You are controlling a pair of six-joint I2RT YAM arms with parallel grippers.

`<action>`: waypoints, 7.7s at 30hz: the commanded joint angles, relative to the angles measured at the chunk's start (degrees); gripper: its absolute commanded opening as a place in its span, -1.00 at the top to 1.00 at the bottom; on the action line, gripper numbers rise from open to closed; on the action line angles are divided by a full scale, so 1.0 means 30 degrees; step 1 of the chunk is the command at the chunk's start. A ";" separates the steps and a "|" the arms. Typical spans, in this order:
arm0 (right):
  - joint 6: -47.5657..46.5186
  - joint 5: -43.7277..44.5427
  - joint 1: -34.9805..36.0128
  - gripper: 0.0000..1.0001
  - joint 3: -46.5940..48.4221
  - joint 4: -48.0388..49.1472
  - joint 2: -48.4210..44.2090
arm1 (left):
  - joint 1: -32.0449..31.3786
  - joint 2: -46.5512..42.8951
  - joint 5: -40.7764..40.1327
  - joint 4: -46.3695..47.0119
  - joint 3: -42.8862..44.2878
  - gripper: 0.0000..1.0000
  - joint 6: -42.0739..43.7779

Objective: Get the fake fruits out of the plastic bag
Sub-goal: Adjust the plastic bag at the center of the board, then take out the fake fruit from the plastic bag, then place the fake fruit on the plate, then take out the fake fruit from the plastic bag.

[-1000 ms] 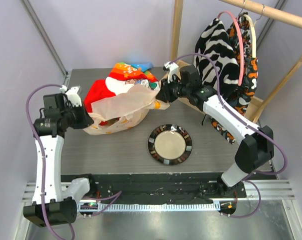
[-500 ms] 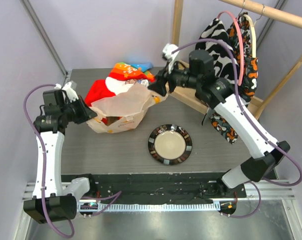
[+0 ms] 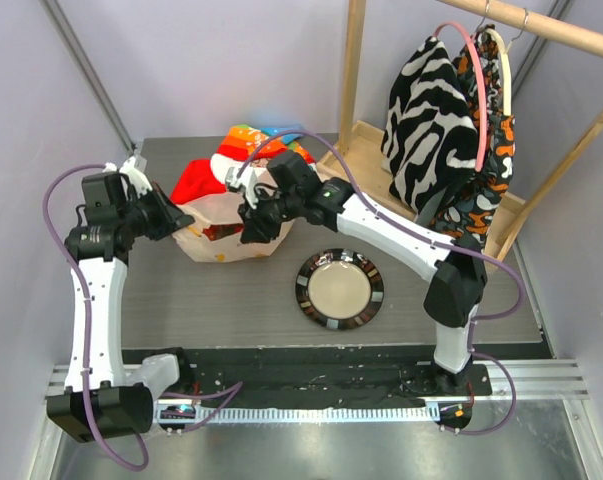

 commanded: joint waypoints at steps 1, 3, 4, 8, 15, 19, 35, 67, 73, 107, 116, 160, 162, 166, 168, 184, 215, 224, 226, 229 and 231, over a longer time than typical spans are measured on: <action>0.0369 -0.0154 0.0332 0.46 0.1984 0.1057 -0.0147 | 0.0216 -0.0561 0.0696 0.0810 0.0189 1.00 -0.0349; 0.0310 -0.0183 0.0450 0.46 0.1985 0.1057 -0.0001 | 0.0275 -0.0591 0.0696 0.0956 0.0159 1.00 -0.0407; 0.0310 -0.0038 0.0508 0.46 0.1985 0.1086 0.0087 | 0.0333 -0.0591 0.0783 0.0957 0.0130 1.00 -0.0436; 0.1042 0.0724 0.0509 0.48 0.2247 0.1467 0.0760 | 0.0450 -0.0679 0.0872 0.0986 0.0071 1.00 -0.0378; 0.0955 0.3242 0.0480 0.50 0.3829 0.1672 0.2898 | 0.0714 -0.0972 0.1311 0.0840 -0.0135 1.00 -0.0466; 0.0517 0.4474 0.0480 0.50 0.4852 0.1848 0.4333 | 0.0802 -0.1001 0.1458 0.0576 0.0100 1.00 -0.0407; -0.0804 1.0166 -0.0899 -0.33 0.3463 0.2259 0.4901 | 0.1271 -0.2466 -0.0475 -0.0861 -0.3411 1.00 -0.0170; 0.3063 0.4853 -0.0868 -0.76 0.2951 0.1906 0.8376 | 0.1330 -0.0386 0.0932 0.1192 -0.3533 0.98 -0.0642; 0.3006 0.6084 -0.0839 -0.64 0.3624 0.1791 0.8964 | 0.1388 -0.0328 0.0813 0.1104 -0.3299 0.99 -0.0525; -1.0874 0.6289 -0.0575 0.60 -1.1602 0.4078 -1.3228 | 0.1388 0.1166 0.0697 0.2129 -0.0458 1.00 0.0061; -1.3254 0.6700 -0.0575 0.60 -1.5151 -0.1578 -1.6729 | 0.1388 0.0875 0.0696 0.1895 -0.0427 1.00 0.0238; -0.7956 0.6767 -0.1571 -0.86 -1.0038 0.0358 -0.8523 | 0.1418 0.0990 0.0813 0.2392 -0.1658 0.99 0.0296; -0.7835 0.5742 -0.1571 -0.86 -0.8628 -0.0843 -0.8671 | 0.1418 0.1020 0.0784 0.2421 -0.1600 0.99 0.0267; -0.7777 0.2576 -0.1571 -0.76 -0.4704 -0.2226 -0.8556 | 0.1418 0.1167 0.0843 0.2393 -0.1774 0.99 0.0004; -0.6754 0.1781 -0.1484 -0.68 -0.4053 -0.1584 -0.7943 | 0.1418 0.0992 0.1164 0.2334 -0.1950 0.99 -0.0056; -0.0838 0.6794 -0.1014 -0.36 -0.0687 0.4250 0.2041 | 0.1447 -0.1059 0.2044 0.1397 -0.3298 0.99 0.0091; 0.1335 0.7359 -0.1483 0.22 0.2980 0.1703 0.4195 | 0.2004 -0.1236 0.2131 0.1835 -0.3709 0.99 -0.0173; 0.2008 0.1840 -0.1600 0.35 0.0492 0.2462 -0.2632 | 0.2033 -0.0475 0.2073 0.2713 -0.3123 0.99 -0.0260; 0.2272 0.1663 -0.1659 0.35 0.0142 0.2289 -0.3772 | 0.2033 -0.0270 0.2015 0.2831 -0.2918 0.99 -0.0319; 0.2128 0.2041 -0.1775 0.35 -0.0356 0.1502 -0.5295 | 0.2062 -0.0094 0.1956 0.2774 -0.2508 0.99 -0.0231; 0.1893 0.2277 -0.1922 0.35 -0.0621 0.0681 -0.6060 | 0.2033 0.0023 0.1985 0.2686 -0.2332 0.99 -0.0173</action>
